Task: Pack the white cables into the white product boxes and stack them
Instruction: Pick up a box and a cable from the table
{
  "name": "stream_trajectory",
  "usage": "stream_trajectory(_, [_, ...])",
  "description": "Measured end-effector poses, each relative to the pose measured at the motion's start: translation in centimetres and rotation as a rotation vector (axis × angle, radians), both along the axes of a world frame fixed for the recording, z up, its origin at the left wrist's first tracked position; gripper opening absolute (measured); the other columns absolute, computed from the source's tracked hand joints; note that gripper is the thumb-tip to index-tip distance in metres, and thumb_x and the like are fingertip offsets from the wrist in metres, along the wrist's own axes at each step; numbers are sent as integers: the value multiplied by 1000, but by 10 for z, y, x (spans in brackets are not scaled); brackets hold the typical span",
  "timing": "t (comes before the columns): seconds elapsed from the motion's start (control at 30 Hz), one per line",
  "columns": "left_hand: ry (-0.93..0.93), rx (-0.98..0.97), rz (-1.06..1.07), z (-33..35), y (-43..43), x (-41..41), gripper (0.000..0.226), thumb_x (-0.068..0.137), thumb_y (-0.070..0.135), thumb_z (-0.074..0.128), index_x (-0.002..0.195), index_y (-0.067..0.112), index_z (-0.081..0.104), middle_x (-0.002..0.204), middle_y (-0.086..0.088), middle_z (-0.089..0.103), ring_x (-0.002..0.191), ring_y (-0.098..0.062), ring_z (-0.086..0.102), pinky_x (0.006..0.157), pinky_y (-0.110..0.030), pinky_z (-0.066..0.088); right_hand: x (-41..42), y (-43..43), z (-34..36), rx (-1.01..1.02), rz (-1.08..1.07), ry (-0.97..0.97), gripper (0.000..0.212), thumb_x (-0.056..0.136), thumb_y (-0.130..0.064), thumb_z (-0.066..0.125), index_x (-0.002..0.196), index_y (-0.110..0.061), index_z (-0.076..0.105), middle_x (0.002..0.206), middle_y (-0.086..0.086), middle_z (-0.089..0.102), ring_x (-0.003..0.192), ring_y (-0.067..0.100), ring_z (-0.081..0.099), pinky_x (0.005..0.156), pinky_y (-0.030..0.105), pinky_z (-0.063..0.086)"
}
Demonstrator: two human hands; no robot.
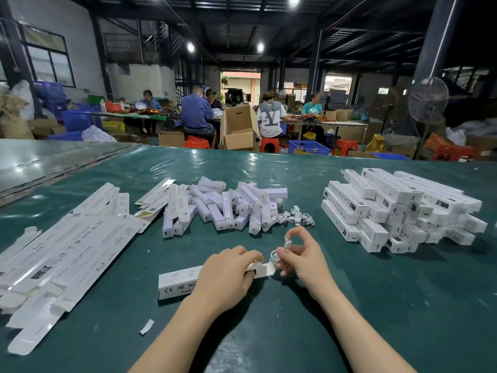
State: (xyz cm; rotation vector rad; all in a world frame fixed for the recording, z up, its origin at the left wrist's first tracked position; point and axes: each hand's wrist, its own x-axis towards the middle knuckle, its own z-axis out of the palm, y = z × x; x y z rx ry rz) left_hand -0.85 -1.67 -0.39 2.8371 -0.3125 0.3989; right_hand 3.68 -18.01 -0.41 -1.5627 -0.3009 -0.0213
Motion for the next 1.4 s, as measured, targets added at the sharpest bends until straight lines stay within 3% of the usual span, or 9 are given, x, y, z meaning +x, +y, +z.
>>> stream_trajectory(0.2, [-15, -1, -12, -1, -1, -1, 34, 92, 26, 41, 121, 43, 45, 119, 14, 49, 108, -13, 48, 79, -27, 33, -4, 10, -3, -258, -4, -114, 35, 81, -2, 63, 95, -34, 55, 52, 4, 57, 39, 10, 50, 36, 20, 36])
stream_trajectory(0.3, [-18, -4, -57, -2, 0, 0, 38, 92, 20, 42, 120, 45, 47, 126, 16, 44, 110, -12, 46, 80, -26, 32, -3, 12, -4, -302, -25, -144, 32, 83, -3, 61, 106, -24, 63, 55, 3, 60, 40, 8, 50, 40, 19, 40])
stream_trajectory(0.43, [-79, -23, -141, -1, -1, 1, 41, 91, 8, 40, 116, 37, 55, 133, 18, 41, 114, -14, 40, 82, -24, 36, -4, 10, -4, -248, -24, -126, 52, 82, -1, 60, 110, -44, 52, 43, -5, 53, 38, 8, 48, 38, 19, 39])
stream_trajectory(0.6, [-59, -87, -180, 0, -1, 2, 46, 84, -3, 37, 110, 28, 59, 120, 20, 52, 114, -12, 33, 84, -20, 35, -4, 10, -3, -263, -19, -89, 30, 82, -4, 62, 89, -33, 64, 42, -5, 50, 33, 10, 44, 34, 20, 37])
stream_trajectory(0.73, [-34, -53, -160, 0, -2, 2, 44, 82, -1, 39, 111, 30, 52, 125, 21, 48, 118, -10, 34, 90, -25, 35, -4, 10, 0, -329, 37, -75, 18, 86, -11, 62, 95, -26, 67, 49, -4, 55, 35, 7, 45, 37, 19, 38])
stream_trajectory(1.03, [-13, -89, -150, 4, -3, 0, 39, 82, 3, 43, 104, 34, 53, 124, 24, 50, 110, -11, 44, 88, -28, 36, -1, 0, 5, -170, 281, 136, 44, 85, 15, 43, 121, -7, 57, 86, 10, 57, 55, 14, 56, 53, 23, 52])
stream_trajectory(1.1, [-15, -95, -151, 4, -3, 0, 35, 84, 5, 45, 103, 34, 54, 121, 23, 52, 108, -11, 45, 85, -27, 36, -2, -1, 5, -120, 225, 105, 47, 80, 16, 50, 113, -16, 60, 85, 8, 56, 56, 19, 58, 55, 25, 53])
stream_trajectory(1.23, [-34, -129, -131, 5, -3, -1, 16, 87, 22, 50, 95, 34, 56, 112, 21, 56, 100, -10, 49, 78, -24, 36, -4, -2, 3, -79, 228, 86, 31, 76, 23, 48, 73, -4, 63, 75, 11, 62, 59, 18, 64, 57, 22, 53])
stream_trajectory(1.4, [-26, -144, -91, 5, 1, -2, 14, 85, 25, 53, 96, 33, 57, 112, 22, 56, 100, -7, 49, 77, -23, 37, -4, -6, 3, -96, 313, 90, 23, 68, 11, 65, 83, -5, 69, 81, 17, 70, 73, 21, 69, 70, 26, 55])
